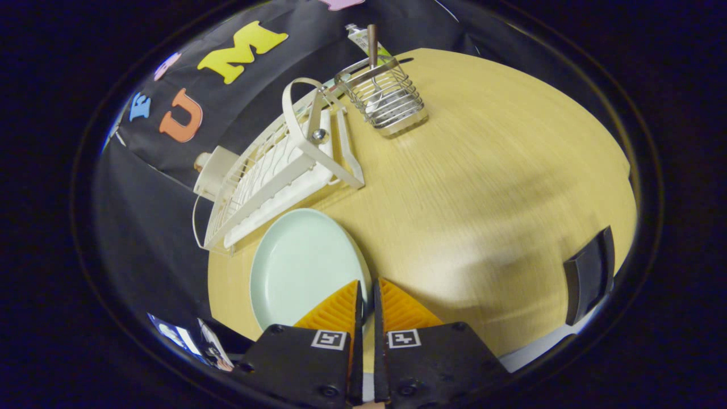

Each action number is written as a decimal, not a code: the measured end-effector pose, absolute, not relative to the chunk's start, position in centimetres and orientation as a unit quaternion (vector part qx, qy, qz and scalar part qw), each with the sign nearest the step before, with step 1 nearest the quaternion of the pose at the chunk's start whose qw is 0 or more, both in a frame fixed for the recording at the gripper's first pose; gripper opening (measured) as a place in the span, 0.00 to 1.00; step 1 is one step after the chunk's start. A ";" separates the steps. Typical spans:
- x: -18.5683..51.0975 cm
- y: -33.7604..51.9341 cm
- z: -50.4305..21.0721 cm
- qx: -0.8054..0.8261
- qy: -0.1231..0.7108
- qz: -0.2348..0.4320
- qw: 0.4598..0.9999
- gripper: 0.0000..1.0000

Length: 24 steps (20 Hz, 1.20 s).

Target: Take the plate from the dish rack, then take the spoon from the basket and place it into the plate.

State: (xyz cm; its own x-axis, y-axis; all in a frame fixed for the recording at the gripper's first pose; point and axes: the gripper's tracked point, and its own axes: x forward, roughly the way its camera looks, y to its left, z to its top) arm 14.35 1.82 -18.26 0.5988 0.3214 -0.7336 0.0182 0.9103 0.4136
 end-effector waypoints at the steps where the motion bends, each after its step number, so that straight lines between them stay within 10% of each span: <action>1: 14.6 1.8 -17.5 0.196 0.417 0.094 0.883 0.12; 2: 15.0 1.6 -16.9 0.192 0.396 0.098 0.892 0.16; 5: 15.3 -0.2 -16.1 0.144 0.365 0.075 0.917 0.68; 11: 17.4 -3.1 -11.8 0.038 0.254 0.043 0.965 0.99; 24: 30.5 -5.6 -1.8 -0.043 0.072 0.074 0.994 1.00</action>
State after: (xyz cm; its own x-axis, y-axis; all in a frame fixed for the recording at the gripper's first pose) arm 30.50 -5.62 -1.84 0.9787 0.1406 -0.1498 -0.1530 0.9854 -0.0748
